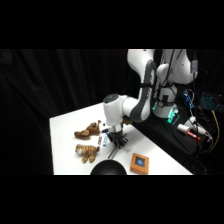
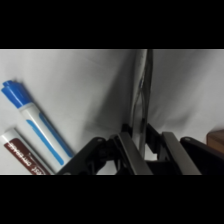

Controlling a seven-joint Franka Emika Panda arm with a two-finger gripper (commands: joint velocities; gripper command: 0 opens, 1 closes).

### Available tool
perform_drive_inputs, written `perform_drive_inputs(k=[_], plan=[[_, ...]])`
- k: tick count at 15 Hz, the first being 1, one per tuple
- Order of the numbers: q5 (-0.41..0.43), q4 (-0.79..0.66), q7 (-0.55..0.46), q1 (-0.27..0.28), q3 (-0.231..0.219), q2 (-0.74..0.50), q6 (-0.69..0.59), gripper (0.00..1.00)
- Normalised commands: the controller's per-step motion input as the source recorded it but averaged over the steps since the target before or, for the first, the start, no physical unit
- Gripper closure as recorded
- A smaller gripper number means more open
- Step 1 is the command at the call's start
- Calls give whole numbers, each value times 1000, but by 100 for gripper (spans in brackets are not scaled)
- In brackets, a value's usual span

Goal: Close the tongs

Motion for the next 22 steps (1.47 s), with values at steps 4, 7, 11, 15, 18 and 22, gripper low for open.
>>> perform_drive_inputs(k=[4, 7, 11, 15, 18, 22], plan=[[-168, 72, 164, 71, -83, 35, 13, 27], [-180, 55, 206, 124, -116, -49, -66, 3], [-160, 47, 221, 144, -121, -127, -165, 0], [-150, 40, 236, 139, -133, -234, -267, 0], [-98, 12, 242, 98, -86, -354, -364, 0], [-3, 24, 259, 72, -45, -399, -415, 0]])
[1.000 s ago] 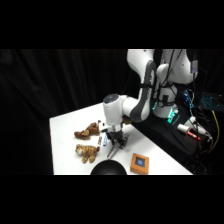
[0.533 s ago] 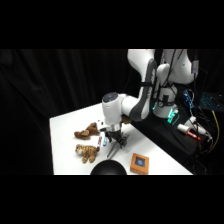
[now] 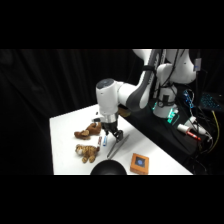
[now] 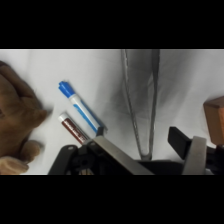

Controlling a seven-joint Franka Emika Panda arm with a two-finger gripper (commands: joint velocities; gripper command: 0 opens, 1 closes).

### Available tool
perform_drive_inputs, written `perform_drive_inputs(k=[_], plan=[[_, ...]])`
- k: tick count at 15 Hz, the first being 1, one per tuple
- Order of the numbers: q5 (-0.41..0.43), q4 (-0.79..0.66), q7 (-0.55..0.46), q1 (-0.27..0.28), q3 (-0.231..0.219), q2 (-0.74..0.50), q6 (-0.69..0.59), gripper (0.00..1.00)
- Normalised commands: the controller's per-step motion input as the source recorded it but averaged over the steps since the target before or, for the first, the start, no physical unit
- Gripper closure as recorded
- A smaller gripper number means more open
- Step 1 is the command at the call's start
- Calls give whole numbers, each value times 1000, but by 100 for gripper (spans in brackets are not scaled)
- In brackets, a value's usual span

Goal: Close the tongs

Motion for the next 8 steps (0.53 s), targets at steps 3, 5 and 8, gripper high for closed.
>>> perform_drive_inputs(k=[3, 5, 8], plan=[[-22, 74, 278, 87, -60, -373, -413, 0], [-35, 138, 287, 85, -66, -305, -412, 0], [-28, 180, 268, 69, -65, -212, -374, 0]])
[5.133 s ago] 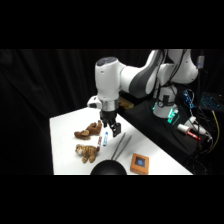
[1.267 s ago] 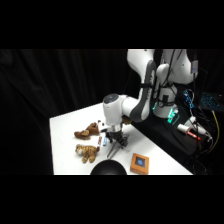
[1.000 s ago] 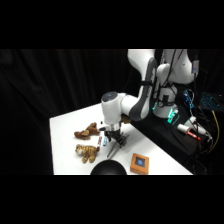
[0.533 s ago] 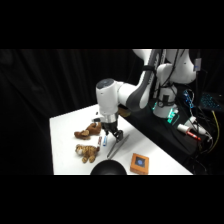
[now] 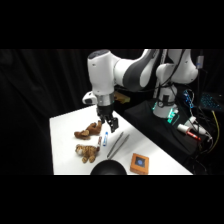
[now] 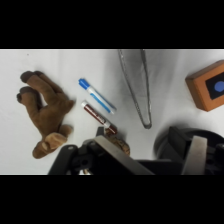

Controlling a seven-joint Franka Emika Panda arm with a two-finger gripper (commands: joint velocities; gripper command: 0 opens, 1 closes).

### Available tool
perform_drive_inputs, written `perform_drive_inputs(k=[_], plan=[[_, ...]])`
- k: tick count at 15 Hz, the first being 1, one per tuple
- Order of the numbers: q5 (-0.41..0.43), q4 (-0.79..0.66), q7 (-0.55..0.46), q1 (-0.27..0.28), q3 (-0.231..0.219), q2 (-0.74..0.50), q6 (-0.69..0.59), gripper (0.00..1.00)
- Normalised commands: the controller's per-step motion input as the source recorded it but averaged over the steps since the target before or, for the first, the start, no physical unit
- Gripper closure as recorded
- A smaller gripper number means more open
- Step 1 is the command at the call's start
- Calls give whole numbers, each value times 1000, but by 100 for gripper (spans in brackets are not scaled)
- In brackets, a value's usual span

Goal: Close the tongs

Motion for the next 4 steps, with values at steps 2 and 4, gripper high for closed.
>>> perform_drive_inputs(k=[2, 4], plan=[[-24, 197, 254, 59, -63, -124, -318, 0], [12, 173, 219, 53, -50, -86, -232, 0]])
